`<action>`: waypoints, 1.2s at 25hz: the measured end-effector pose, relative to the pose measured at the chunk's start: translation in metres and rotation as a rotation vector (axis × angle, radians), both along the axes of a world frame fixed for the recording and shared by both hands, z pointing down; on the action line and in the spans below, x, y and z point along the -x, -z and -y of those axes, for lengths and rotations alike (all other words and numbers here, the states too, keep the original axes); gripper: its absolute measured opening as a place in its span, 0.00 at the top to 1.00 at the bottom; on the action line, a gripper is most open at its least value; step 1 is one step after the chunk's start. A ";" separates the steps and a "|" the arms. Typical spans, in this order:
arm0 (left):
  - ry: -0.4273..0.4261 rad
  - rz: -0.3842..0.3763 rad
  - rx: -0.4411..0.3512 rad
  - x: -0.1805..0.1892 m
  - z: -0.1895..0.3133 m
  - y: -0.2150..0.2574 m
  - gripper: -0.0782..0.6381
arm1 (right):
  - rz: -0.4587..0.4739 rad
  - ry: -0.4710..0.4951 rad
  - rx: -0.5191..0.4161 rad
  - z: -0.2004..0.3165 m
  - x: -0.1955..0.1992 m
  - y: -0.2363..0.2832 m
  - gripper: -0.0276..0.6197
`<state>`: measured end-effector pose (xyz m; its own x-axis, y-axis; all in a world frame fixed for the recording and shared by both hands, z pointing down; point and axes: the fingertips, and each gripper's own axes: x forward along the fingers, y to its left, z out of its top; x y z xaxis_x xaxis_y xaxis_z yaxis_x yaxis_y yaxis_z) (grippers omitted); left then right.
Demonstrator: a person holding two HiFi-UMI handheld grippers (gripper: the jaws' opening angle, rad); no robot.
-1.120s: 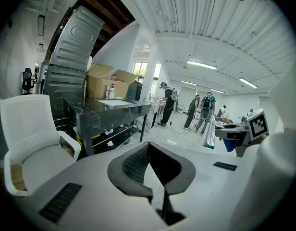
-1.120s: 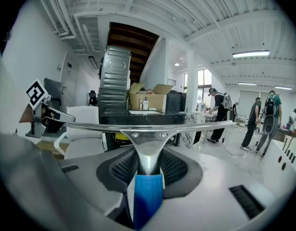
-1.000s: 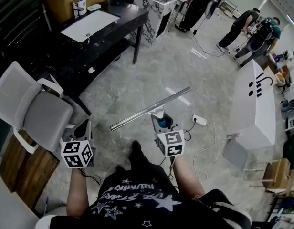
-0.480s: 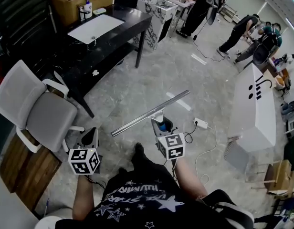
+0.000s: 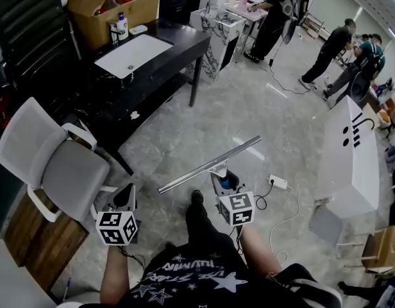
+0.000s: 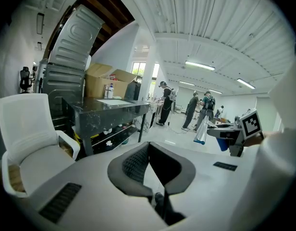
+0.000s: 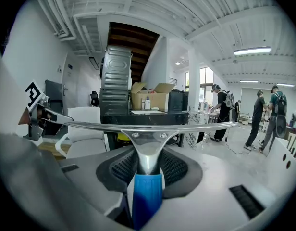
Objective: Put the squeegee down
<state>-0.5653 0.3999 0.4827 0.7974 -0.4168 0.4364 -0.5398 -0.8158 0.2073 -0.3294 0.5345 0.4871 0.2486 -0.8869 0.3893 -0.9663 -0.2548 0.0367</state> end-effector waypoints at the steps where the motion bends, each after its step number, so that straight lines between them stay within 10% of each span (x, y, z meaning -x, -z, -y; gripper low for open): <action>1: 0.002 0.004 0.002 -0.011 0.008 -0.003 0.86 | 0.004 0.001 0.002 0.008 -0.011 -0.005 0.73; 20: 0.084 0.025 0.005 -0.298 0.199 -0.010 0.86 | 0.024 0.056 0.020 0.190 -0.319 -0.024 0.73; 30: 0.098 -0.001 -0.031 -0.373 0.251 0.008 0.86 | 0.026 0.075 0.003 0.238 -0.397 -0.020 0.73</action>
